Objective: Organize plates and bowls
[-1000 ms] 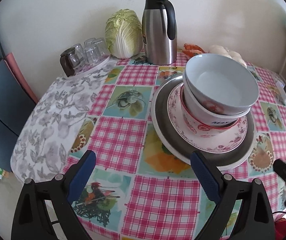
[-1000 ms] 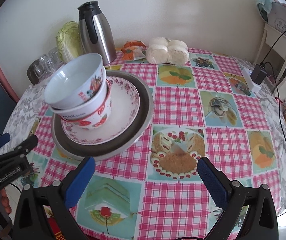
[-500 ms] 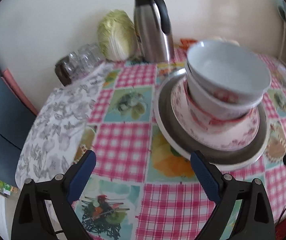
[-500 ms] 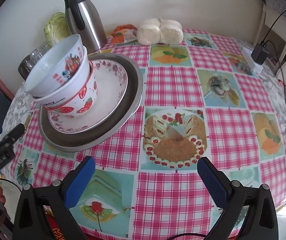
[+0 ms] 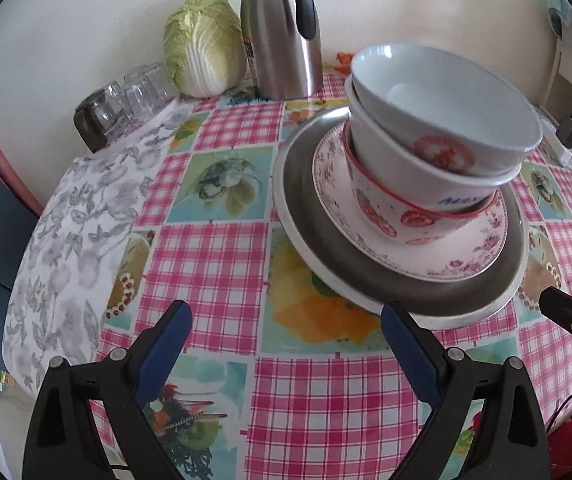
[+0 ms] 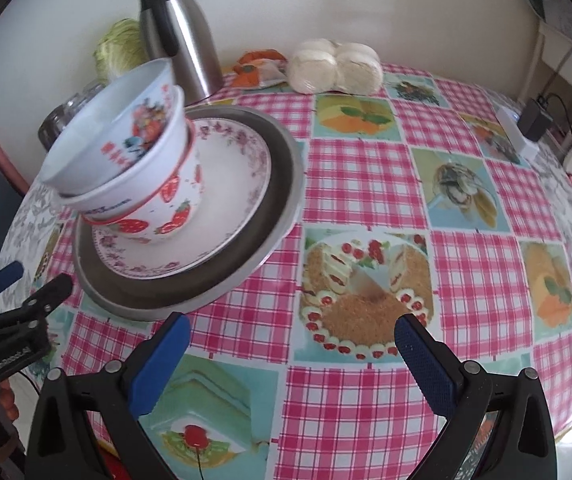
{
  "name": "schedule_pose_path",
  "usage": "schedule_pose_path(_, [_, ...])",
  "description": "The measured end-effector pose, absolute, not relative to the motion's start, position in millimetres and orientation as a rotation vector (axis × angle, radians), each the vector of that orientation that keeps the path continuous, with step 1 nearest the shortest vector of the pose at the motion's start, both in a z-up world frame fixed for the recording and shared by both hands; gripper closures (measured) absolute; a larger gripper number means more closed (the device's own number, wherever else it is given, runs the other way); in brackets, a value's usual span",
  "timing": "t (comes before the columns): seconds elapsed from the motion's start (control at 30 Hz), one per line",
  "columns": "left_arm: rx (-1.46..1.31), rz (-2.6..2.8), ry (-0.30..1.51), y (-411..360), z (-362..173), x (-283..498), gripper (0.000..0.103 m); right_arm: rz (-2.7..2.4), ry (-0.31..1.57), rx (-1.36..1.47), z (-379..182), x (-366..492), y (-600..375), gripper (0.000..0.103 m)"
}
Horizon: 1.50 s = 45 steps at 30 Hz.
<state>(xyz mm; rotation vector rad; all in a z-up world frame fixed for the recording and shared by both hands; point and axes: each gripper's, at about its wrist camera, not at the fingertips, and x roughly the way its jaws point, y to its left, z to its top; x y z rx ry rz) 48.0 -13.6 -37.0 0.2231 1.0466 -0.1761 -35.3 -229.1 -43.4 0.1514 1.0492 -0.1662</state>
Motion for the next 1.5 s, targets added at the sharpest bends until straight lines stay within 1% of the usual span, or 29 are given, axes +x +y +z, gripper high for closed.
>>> schedule_pose_path(0.2, [0.181, -0.191, 1.078, -8, -42, 50, 0.007, -0.153, 1.063, 0.112, -46, -33, -221, 0.0])
schedule_pose_path(0.57, [0.198, -0.214, 1.083, -14, -43, 49, 0.007, -0.149, 1.081, 0.065, -49, -34, -216, 0.0])
schedule_pose_path(1.5, [0.195, -0.24, 1.089, -12, -45, 48, 0.007, -0.152, 1.105, 0.053, -52, -34, -216, 0.0])
